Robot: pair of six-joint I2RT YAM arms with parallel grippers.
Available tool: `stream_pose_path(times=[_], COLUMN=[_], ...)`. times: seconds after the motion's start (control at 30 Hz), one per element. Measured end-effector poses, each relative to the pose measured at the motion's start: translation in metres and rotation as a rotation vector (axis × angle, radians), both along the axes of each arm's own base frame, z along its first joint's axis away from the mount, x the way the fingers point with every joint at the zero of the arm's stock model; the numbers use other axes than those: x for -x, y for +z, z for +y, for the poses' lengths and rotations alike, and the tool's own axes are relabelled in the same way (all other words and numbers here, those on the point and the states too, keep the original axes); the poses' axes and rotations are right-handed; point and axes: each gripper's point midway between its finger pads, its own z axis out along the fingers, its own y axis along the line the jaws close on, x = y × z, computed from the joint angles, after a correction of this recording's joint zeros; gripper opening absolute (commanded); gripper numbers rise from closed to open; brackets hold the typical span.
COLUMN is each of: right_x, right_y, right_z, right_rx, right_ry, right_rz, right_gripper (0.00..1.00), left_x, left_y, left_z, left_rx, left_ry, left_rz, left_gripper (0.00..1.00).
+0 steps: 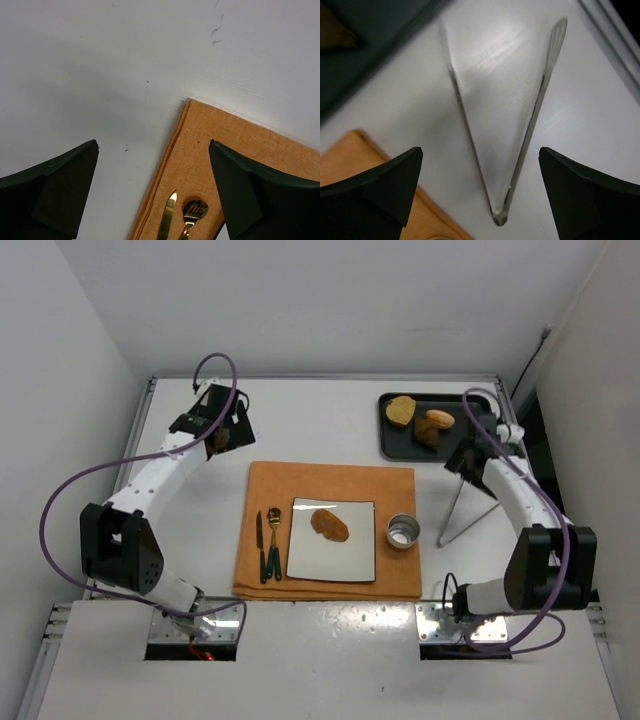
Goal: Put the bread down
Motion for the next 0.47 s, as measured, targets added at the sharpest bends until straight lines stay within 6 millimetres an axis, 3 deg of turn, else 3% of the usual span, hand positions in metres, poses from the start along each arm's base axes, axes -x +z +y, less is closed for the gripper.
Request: stream_pose_path(times=[0.1,0.2,0.27,0.47], right_x=[-0.033,-0.049,-0.053,-0.048], right_y=[0.055,0.089,0.096,0.083], right_z=[0.0,0.003,0.007,0.019], right_rx=[0.008,-0.005,-0.023,-0.079], right_ry=[0.005,0.03,0.05,0.094], right_rz=[-0.112,-0.179,-0.195,-0.157], right_gripper=[1.0,1.0,1.0,0.98], left_x=[-0.002,-0.002,-0.002,-0.002], left_y=[0.003,0.004,0.004,0.005], left_z=[-0.001,-0.001,-0.001,-0.002], left_rx=[0.003,0.004,0.005,0.006], left_ry=[-0.001,-0.001,-0.003,-0.01], left_rz=[-0.007,-0.009,-0.008,-0.007], left_gripper=[0.99,0.99,0.99,0.99])
